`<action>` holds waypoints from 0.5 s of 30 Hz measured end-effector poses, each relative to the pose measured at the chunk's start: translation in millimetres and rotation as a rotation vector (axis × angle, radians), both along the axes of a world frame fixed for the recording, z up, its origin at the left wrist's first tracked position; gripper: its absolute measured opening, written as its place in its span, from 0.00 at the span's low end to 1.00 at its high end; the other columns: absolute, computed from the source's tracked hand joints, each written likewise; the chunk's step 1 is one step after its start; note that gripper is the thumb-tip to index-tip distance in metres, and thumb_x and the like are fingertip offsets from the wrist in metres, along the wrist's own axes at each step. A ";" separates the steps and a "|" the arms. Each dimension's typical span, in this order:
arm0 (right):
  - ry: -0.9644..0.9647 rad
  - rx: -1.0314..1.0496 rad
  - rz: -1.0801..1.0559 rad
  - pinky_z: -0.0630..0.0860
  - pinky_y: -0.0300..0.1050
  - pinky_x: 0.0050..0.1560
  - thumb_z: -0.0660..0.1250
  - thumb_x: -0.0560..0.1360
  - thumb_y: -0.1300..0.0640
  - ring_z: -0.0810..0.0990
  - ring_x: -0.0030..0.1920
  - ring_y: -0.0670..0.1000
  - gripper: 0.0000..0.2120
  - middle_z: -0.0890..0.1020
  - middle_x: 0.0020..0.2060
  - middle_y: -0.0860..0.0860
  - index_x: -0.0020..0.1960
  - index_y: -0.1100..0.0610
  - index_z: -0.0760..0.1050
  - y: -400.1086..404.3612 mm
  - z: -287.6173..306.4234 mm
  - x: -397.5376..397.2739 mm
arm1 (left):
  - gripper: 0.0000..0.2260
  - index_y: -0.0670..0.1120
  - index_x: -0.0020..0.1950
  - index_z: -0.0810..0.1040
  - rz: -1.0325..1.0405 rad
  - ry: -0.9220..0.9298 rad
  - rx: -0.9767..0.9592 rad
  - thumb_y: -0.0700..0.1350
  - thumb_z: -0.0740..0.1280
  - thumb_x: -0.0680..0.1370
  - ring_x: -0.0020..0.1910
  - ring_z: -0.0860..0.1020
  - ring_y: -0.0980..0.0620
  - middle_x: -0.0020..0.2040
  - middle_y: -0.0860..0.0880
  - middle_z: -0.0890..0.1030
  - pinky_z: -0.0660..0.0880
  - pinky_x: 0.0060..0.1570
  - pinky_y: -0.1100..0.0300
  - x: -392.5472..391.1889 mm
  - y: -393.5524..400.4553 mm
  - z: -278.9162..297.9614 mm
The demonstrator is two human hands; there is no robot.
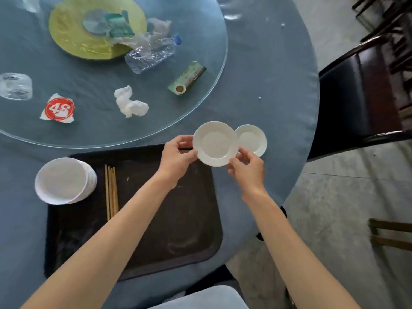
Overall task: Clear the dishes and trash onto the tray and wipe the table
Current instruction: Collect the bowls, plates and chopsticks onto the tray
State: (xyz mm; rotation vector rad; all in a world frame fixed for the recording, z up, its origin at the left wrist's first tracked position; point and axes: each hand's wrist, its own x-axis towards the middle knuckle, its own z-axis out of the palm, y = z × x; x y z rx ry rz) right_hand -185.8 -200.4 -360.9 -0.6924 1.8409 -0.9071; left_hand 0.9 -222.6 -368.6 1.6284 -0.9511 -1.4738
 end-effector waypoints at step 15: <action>-0.041 0.100 -0.177 0.80 0.35 0.35 0.67 0.79 0.65 0.86 0.41 0.47 0.15 0.83 0.46 0.49 0.62 0.51 0.82 -43.7 -61.8 -123.1 | 0.19 0.50 0.64 0.81 -0.104 -0.265 0.115 0.39 0.73 0.74 0.47 0.83 0.54 0.59 0.50 0.81 0.80 0.52 0.53 -144.4 -63.8 -61.1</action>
